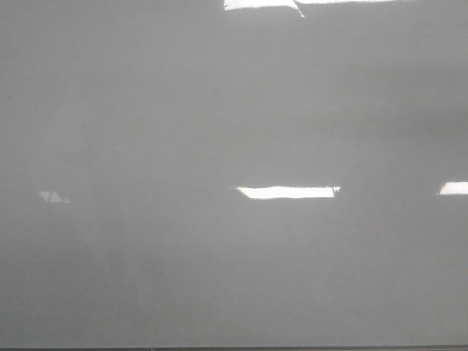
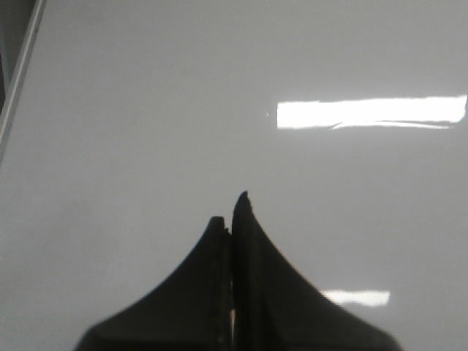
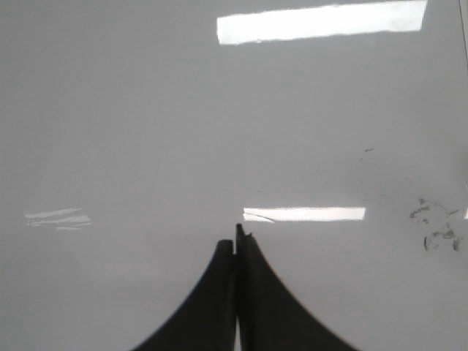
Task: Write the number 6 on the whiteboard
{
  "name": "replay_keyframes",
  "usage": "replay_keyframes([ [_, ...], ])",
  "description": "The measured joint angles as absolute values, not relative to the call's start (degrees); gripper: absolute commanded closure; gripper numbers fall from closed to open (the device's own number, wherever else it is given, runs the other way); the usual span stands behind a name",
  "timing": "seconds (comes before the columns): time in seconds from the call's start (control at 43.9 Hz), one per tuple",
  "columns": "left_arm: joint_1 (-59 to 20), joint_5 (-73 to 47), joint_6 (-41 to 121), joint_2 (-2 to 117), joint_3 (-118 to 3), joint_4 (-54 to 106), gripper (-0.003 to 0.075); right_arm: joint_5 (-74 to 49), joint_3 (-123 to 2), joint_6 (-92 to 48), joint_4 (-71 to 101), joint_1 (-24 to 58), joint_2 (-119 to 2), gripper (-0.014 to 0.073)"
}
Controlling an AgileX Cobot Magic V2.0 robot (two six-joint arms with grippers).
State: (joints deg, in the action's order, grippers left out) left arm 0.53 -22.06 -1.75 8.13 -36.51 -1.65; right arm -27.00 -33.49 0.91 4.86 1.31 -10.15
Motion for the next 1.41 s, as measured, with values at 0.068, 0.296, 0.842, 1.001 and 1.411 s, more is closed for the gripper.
replay_keyframes([
  [0.068, 0.5, -26.9, -1.8, 10.9, -39.5, -1.7, 0.0741, -28.9, -35.7, 0.9, 4.9, 1.3, -13.3, 0.0662],
  [0.296, 0.5, -35.3, -1.8, 18.1, -41.7, -1.5, 0.0741, -30.9, -37.3, 0.9, 4.9, 1.3, -20.9, 0.0662],
  [0.842, 0.5, -36.9, -1.4, 22.4, -35.5, -1.3, 0.0587, -35.6, -36.5, -4.1, 4.9, 1.3, -29.4, 0.0292],
  [1.001, 0.5, -37.8, -0.8, 24.8, -35.5, -1.9, 0.0239, -36.1, -36.5, -4.7, 4.9, 1.3, -30.5, 0.0016],
  [1.411, 0.5, -38.4, -0.5, 43.6, -40.0, -5.8, 0.0136, -36.2, -36.5, -4.7, 4.9, 1.3, -30.9, 0.0],
])
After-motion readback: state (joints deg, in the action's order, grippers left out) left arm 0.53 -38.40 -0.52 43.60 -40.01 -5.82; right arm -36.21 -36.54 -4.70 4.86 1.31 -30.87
